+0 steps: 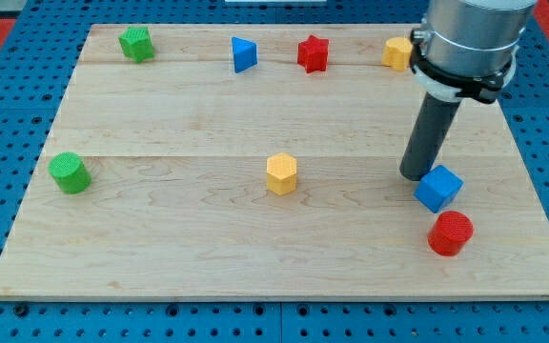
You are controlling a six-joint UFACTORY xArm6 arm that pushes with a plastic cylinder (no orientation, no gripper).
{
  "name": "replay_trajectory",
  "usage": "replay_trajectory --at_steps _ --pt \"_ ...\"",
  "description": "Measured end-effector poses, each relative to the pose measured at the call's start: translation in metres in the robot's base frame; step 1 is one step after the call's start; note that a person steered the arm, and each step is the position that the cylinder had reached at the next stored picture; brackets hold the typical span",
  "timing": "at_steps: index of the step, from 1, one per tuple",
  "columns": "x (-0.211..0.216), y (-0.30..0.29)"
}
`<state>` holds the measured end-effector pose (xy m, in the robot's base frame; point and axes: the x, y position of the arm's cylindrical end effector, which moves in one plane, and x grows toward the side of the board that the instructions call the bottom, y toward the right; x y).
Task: Slide the hexagon to the center of the board
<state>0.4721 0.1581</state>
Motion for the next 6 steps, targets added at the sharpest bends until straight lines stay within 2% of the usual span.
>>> replay_trajectory --at_steps 1,2,4,5,6 --pt "0.001 -0.05" --pt "0.031 -0.078" --pt "0.023 -0.168" --pt "-0.009 -0.174" --pt "-0.045 -0.232"
